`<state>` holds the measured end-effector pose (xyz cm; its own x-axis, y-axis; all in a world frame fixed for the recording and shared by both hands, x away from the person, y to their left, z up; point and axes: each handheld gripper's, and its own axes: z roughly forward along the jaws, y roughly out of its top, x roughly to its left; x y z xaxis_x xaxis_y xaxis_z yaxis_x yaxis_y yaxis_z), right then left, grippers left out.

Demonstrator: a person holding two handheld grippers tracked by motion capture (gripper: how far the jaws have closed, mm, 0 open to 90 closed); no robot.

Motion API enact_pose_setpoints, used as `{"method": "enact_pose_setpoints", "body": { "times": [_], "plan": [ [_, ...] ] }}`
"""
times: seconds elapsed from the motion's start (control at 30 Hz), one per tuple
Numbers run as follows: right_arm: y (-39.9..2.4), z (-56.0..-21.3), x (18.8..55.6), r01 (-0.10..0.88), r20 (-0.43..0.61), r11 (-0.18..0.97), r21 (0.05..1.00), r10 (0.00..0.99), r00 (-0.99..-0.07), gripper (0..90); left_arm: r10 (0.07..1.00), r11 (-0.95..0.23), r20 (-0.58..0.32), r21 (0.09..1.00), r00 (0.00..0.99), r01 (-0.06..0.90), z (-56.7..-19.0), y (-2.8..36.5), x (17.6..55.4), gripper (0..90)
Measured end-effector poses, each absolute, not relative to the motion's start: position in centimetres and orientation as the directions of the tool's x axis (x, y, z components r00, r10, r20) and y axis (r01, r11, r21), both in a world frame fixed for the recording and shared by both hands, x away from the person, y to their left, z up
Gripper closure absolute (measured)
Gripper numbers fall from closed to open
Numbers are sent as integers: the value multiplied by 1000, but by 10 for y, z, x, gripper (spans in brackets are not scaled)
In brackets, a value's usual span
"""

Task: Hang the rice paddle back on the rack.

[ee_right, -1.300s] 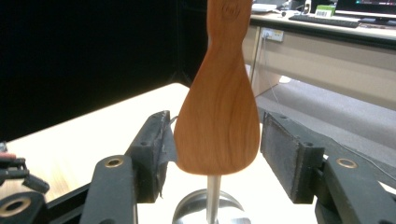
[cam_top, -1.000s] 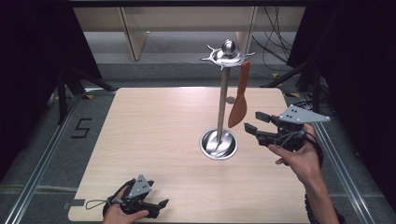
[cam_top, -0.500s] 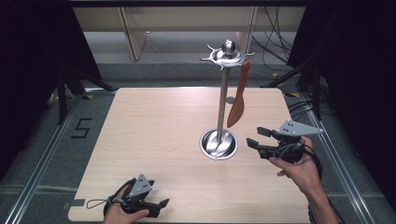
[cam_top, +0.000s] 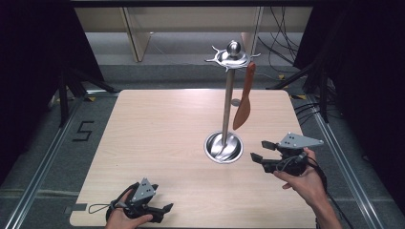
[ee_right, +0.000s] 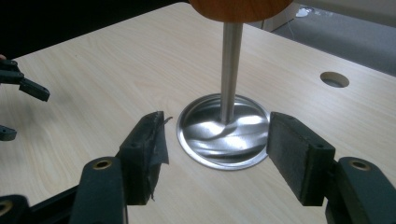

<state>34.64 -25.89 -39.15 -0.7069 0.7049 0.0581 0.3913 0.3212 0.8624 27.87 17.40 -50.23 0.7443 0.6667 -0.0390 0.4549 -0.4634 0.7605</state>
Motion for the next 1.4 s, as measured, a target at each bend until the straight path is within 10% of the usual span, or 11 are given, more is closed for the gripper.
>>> {"method": "enact_pose_setpoints", "body": {
  "times": [1.4],
  "plan": [
    [-252, -428, 338, 421, 50, 400, 814, 674, -737, 325, 653, -479, -15, 766, 757, 428, -502, 176, 277, 158]
  ]
}}
